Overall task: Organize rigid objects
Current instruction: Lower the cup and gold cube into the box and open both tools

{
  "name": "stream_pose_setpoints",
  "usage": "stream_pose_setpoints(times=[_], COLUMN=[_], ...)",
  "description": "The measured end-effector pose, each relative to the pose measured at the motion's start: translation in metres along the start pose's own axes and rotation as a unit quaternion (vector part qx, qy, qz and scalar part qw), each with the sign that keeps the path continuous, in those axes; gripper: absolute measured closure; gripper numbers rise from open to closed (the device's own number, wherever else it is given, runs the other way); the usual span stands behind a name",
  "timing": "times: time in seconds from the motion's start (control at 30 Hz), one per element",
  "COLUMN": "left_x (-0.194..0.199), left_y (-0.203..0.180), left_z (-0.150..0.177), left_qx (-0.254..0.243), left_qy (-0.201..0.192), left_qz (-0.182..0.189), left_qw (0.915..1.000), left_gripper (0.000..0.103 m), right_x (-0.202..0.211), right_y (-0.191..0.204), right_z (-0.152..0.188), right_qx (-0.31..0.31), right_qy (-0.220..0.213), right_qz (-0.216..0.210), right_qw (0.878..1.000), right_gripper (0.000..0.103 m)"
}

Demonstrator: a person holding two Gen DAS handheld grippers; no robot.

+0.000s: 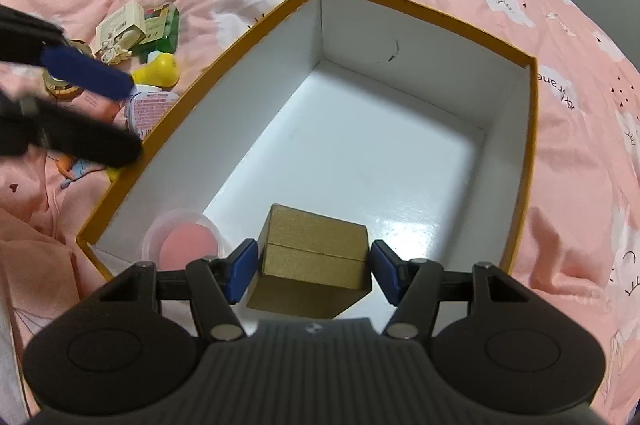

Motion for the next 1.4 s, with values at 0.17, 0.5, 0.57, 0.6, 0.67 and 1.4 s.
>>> stream_pose_setpoints(times=[0.17,0.5,0.57,0.6,0.67,1.4], left_x=[-0.002,-0.014,-0.015,-0.015,-0.015,-0.003], left_y=[0.018,0.020,0.019,0.018,0.018,0.012], left_z=[0.002,0.024,0.025,0.025,0.025,0.023], left_qx=[0.027,0.042,0.041,0.040,0.040,0.024], left_qy=[0.009,0.039,0.040,0.041,0.042,0.002], left_qz=[-0.008,0.008,0.009,0.009,0.009,-0.019], left_qw=[0.9996,0.9983,0.9983,0.9983,0.9983,0.9995], left_gripper=[0.041,0.050,0.050,0.050,0.050,0.050], right_x=[-0.008,-0.018,-0.020,-0.020,-0.020,0.024], right_y=[0.003,0.016,0.014,0.013,0.013,0.023], right_z=[-0.005,0.013,0.018,0.019,0.019,0.003], right_qx=[-0.012,-0.030,-0.056,-0.061,-0.068,-0.057], right_qy=[0.014,0.078,0.098,0.103,0.112,0.048], right_qz=[0.002,-0.010,-0.014,-0.015,-0.023,-0.038], right_qw=[1.000,0.996,0.994,0.993,0.991,0.997], right_gripper=[0.041,0.041,0.041,0.041,0.040,0.039])
Point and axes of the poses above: each gripper's, at about its wrist camera, not at the fingertips, and x roughly against the way its jaws point, y to its left, z to its underside, the point moved 9 cm from there along -x, roughly the way its jaws point, and after that the axes turned 2 degrees about y, right-handed, at the moved point
